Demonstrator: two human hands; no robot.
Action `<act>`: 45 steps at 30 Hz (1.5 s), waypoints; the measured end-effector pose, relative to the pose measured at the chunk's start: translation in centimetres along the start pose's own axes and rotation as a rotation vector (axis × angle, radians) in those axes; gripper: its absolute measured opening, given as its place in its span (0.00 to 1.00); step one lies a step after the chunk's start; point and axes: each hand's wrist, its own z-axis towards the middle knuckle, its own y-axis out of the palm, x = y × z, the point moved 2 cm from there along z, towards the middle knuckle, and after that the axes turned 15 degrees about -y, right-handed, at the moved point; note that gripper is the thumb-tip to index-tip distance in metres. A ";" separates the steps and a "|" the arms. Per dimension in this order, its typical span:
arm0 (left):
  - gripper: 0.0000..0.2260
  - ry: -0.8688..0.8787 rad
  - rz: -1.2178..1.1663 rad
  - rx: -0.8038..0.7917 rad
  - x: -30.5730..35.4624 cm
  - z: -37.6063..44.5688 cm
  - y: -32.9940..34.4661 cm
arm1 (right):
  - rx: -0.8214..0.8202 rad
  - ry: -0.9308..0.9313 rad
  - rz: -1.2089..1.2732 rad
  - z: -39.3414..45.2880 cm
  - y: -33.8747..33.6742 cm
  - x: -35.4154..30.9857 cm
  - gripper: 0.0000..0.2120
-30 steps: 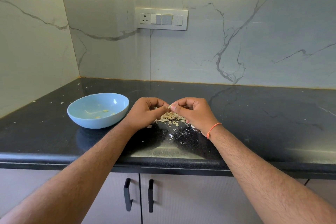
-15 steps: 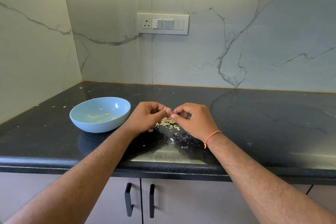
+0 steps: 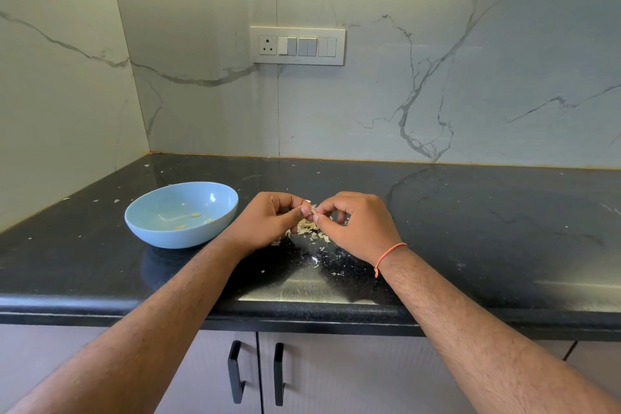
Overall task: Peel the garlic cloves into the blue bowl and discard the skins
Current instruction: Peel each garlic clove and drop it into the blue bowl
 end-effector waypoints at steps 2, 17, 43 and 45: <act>0.10 -0.001 -0.002 -0.006 0.0 0.1 0.0 | -0.006 0.000 0.005 0.0 0.0 0.0 0.02; 0.09 0.001 0.057 0.021 0.1 -0.2 0.4 | 0.016 -0.002 0.094 0.1 0.2 -0.1 0.04; 0.05 0.372 0.363 0.282 0.7 -0.7 0.6 | -0.046 0.145 0.109 0.0 -0.2 -0.5 0.08; 0.04 0.367 0.378 0.296 0.8 -0.8 0.7 | -0.008 0.150 0.119 0.1 -0.3 -0.4 0.06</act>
